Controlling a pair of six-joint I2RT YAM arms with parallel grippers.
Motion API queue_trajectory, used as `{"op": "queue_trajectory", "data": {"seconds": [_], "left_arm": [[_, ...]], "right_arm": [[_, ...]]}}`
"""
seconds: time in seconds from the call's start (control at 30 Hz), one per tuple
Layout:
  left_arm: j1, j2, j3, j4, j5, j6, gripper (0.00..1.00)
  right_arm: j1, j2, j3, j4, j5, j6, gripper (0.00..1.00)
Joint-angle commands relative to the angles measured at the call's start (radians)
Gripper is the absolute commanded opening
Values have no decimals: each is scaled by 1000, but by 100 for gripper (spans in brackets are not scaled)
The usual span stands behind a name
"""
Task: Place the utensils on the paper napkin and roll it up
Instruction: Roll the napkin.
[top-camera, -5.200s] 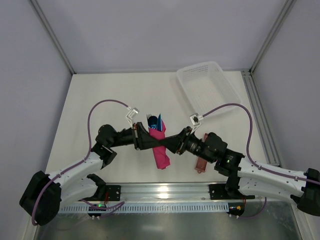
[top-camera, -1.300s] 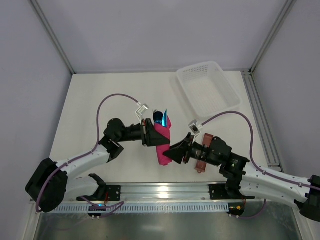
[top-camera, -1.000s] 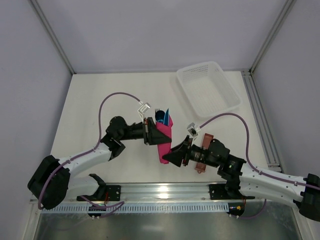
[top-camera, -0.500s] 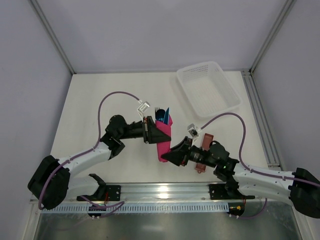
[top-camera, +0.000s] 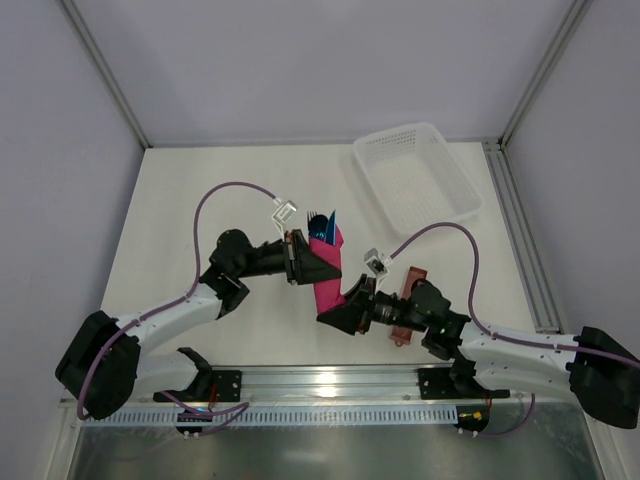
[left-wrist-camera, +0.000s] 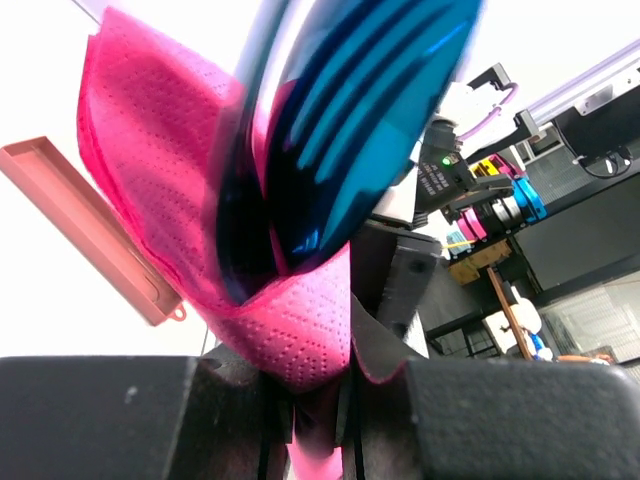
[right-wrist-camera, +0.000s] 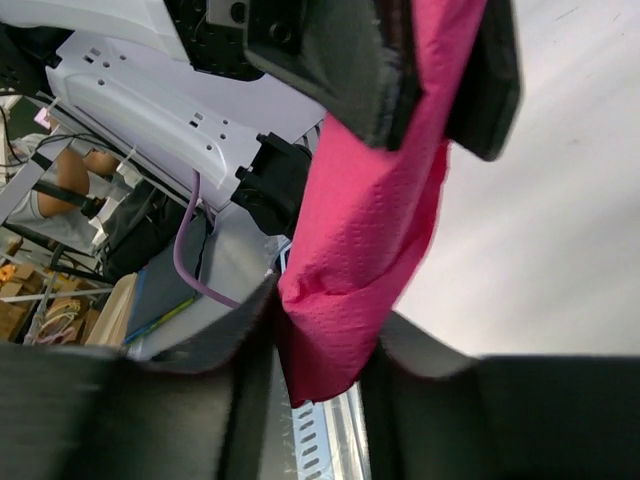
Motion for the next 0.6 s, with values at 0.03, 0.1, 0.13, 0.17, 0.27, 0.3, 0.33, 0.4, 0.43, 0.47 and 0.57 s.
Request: {"op": "queue_trajectory", "data": {"seconds": [0.03, 0.1, 0.13, 0.17, 0.27, 0.3, 0.33, 0.4, 0.43, 0.47, 0.57], "left_arm": [[5, -9, 25, 99, -6, -13, 0], [7, -12, 25, 98, -5, -16, 0], [13, -12, 25, 99, -6, -19, 0], [17, -13, 24, 99, -6, -24, 0], [30, -19, 21, 107, -8, -30, 0], [31, -18, 22, 107, -5, -30, 0], [33, -19, 22, 107, -5, -32, 0], [34, -23, 24, 107, -6, -33, 0], [34, -24, 21, 107, -9, -33, 0], [34, -24, 19, 107, -12, -33, 0], [34, -24, 12, 107, -18, -27, 0]], "right_arm": [[-3, 35, 36, 94, -14, -35, 26], [-3, 48, 28, 115, -19, -35, 11], [-3, 51, 18, 126, -19, -30, 8], [-3, 55, 16, 129, -19, -28, 5], [-3, 45, 21, 103, -17, -25, 17], [-3, 29, 27, 37, -7, -31, 37], [-3, -6, 38, 2, 10, -39, 44], [-6, -54, 50, -73, 27, -70, 54], [-8, -98, 68, -151, 41, -82, 56], [-20, -117, 77, -187, 56, -93, 56], [-64, -162, 111, -281, 49, -119, 59]]}}
